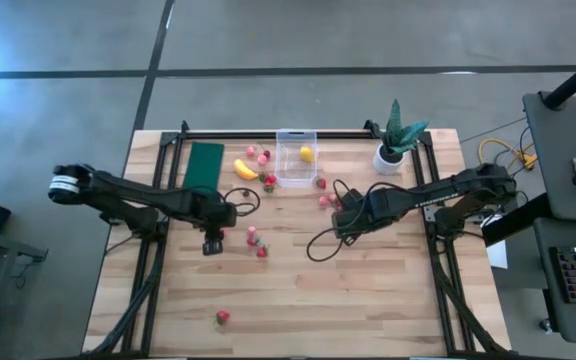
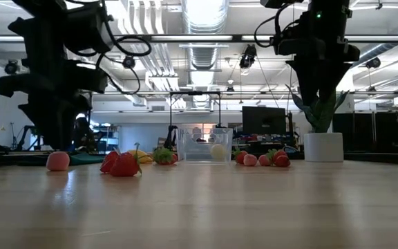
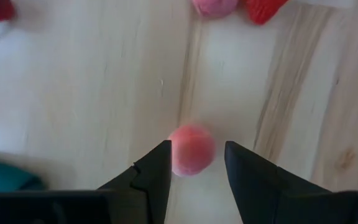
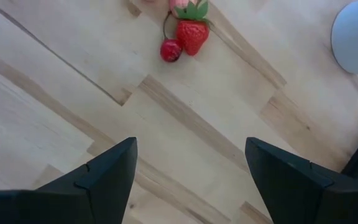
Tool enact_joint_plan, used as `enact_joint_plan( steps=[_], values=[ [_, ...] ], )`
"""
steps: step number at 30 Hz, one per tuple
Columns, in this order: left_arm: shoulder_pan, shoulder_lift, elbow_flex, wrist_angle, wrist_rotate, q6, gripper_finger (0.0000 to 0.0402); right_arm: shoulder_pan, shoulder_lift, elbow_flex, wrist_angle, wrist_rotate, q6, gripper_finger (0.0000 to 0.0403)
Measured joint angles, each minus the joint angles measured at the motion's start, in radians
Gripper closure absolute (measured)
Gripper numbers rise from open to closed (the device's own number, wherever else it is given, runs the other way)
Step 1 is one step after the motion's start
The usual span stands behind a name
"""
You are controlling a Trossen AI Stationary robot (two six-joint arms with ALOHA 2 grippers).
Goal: Pick and placing Produce into tupperware
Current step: Put the pink peach into the transparent bin
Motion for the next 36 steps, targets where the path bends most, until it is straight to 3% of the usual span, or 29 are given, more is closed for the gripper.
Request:
enact_joint_plan(
  steps=[19, 29, 36],
  values=[
    [-0.001, 0.131, 0.003, 0.013, 0.003, 0.001, 0.0267, 0.000, 0.000, -0.001, 0.016, 0.009, -0.001, 0.0114],
    [0.001, 0.082, 0.017, 0.035, -0.040, 0.003, 0.0272, 0.000, 0.000, -0.001, 0.029, 0.011, -0.001, 0.0119],
    [0.017, 0.024, 0.133, 0.035, -0.145, 0.126, 0.0308, 0.009, -0.005, 0.024, 0.049, 0.048, -0.005, 0.0116]
  ],
)
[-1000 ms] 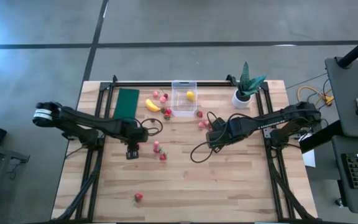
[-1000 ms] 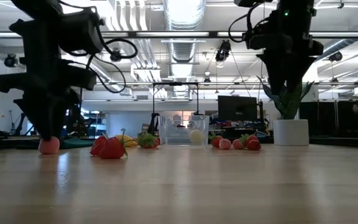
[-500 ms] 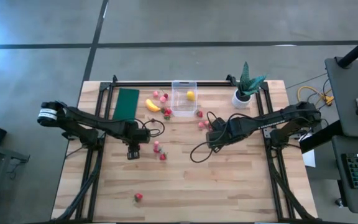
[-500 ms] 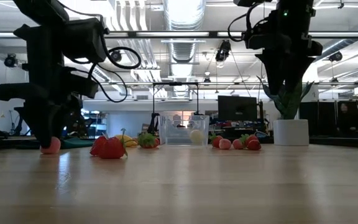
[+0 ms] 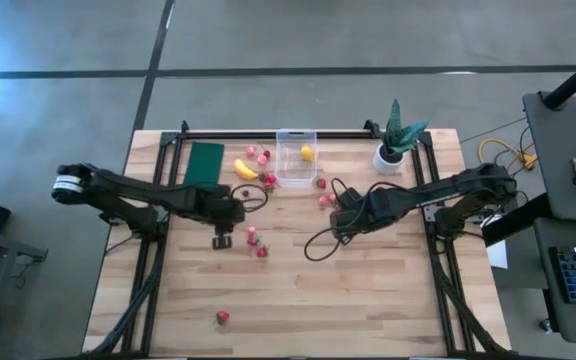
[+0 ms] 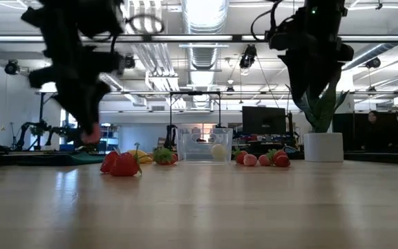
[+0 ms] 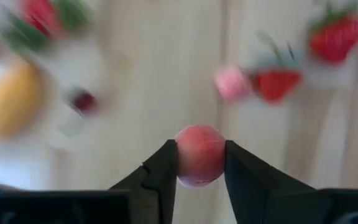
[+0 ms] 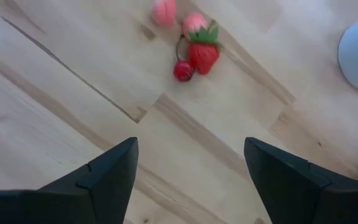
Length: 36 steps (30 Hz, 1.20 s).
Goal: Pick and placing Produce into tupperware
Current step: Put the pink peach into the transparent bin
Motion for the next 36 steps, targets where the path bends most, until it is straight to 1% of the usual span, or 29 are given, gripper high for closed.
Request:
enact_joint_plan(
  steps=[4, 9, 12, 15, 17, 19, 22, 25, 28, 32, 36],
  values=[
    [0.066, -0.004, 0.108, 0.000, -0.061, 0.147, 0.0307, 0.013, -0.014, 0.034, 0.000, 0.038, -0.006, 0.0116],
    [0.216, 0.046, 0.269, 0.036, -0.058, 0.320, 0.0306, 0.026, -0.056, 0.068, -0.001, 0.087, -0.014, 0.0116],
    [0.321, 0.108, 0.368, 0.082, 0.024, 0.377, 0.0306, 0.033, -0.097, 0.076, -0.002, 0.105, -0.020, 0.0115],
    [0.416, 0.196, 0.465, 0.104, 0.143, 0.381, 0.0306, 0.039, -0.148, 0.076, -0.004, 0.137, -0.022, 0.0117],
    [0.456, 0.265, 0.524, 0.103, 0.189, 0.381, 0.0306, 0.039, -0.184, 0.072, -0.008, 0.153, -0.022, 0.0118],
    [0.476, 0.331, 0.577, 0.099, 0.200, 0.383, 0.0306, 0.039, -0.213, 0.071, -0.009, 0.181, -0.023, 0.0119],
    [0.480, 0.425, 0.651, 0.093, 0.205, 0.428, 0.0305, 0.039, -0.245, 0.068, -0.009, 0.214, -0.044, 0.0117],
    [0.481, 0.512, 0.710, 0.052, 0.209, 0.436, 0.0305, 0.034, -0.261, 0.064, -0.011, 0.222, -0.059, 0.0113],
    [0.481, 0.580, 0.741, -0.009, 0.208, 0.435, 0.0305, 0.034, -0.265, 0.063, -0.013, 0.226, -0.059, 0.0110],
    [0.481, 0.616, 0.771, -0.049, 0.208, 0.429, 0.0293, 0.028, -0.272, 0.063, -0.014, 0.248, -0.046, 0.0110],
    [0.481, 0.597, 0.768, -0.039, 0.203, 0.425, 0.0255, 0.007, -0.280, 0.062, -0.014, 0.251, -0.023, 0.0108]
  ],
)
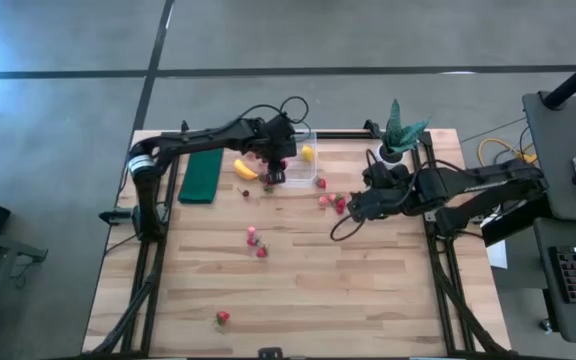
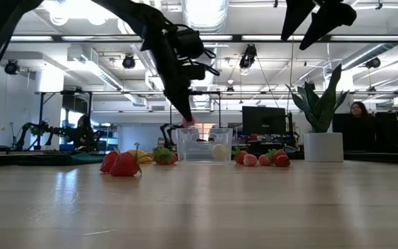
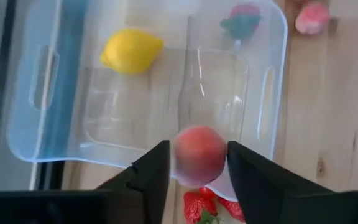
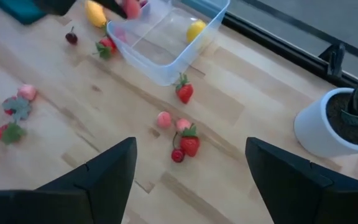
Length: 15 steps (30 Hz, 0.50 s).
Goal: Pick and placing Produce into tupperware
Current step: Put the pink peach into the transparent bin, then put the red strawberry into the transparent bin
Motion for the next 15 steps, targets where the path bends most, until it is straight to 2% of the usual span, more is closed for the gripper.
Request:
enact_joint_plan(
  steps=[8, 15],
  values=[
    [0.003, -0.102, -0.001, -0.002, -0.030, -0.073, 0.0176, -0.071, -0.005, 0.000, 0.003, 0.002, -0.032, 0.0108],
    [0.030, -0.197, -0.015, -0.066, -0.136, 0.001, 0.0169, -0.110, -0.004, 0.000, 0.005, 0.002, -0.057, 0.0108]
  ],
)
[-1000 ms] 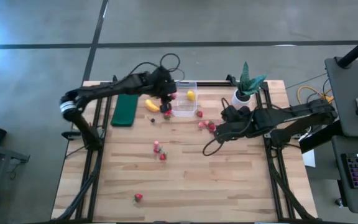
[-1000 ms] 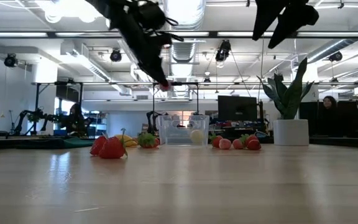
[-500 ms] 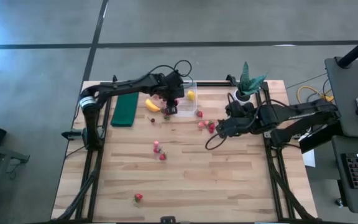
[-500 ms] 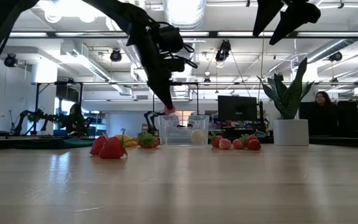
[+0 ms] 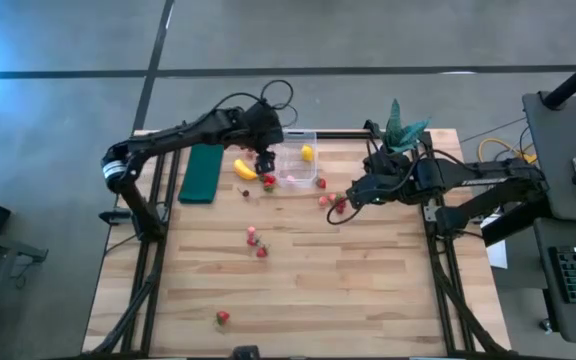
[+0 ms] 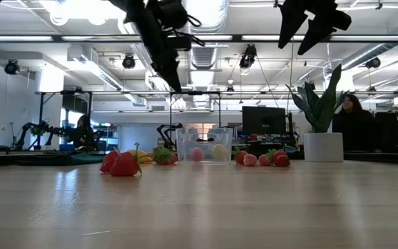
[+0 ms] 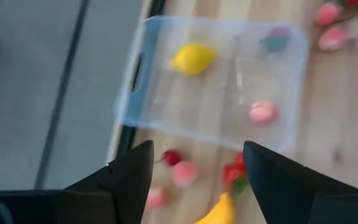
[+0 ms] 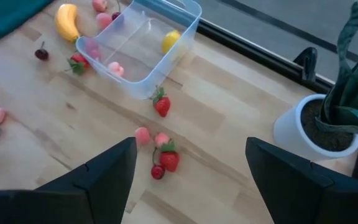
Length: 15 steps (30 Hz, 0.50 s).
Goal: Pick and placing Produce into tupperware
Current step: Put the red strawberry into the transparent bin
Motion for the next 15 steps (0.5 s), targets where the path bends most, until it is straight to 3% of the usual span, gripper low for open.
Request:
enact_joint_plan(
  steps=[5, 12, 15],
  values=[
    [0.120, 0.001, -0.025, -0.031, 0.010, -0.085, 0.0169, -0.016, 0.000, 0.000, 0.000, -0.002, 0.003, 0.0108],
    [0.274, 0.079, -0.019, -0.130, 0.274, -0.323, 0.0169, -0.041, 0.000, 0.000, 0.000, -0.003, 0.009, 0.0108],
    [0.297, 0.107, -0.019, -0.149, 0.299, -0.342, 0.0169, -0.062, 0.000, 0.000, 0.000, -0.015, 0.030, 0.0108]
  ],
)
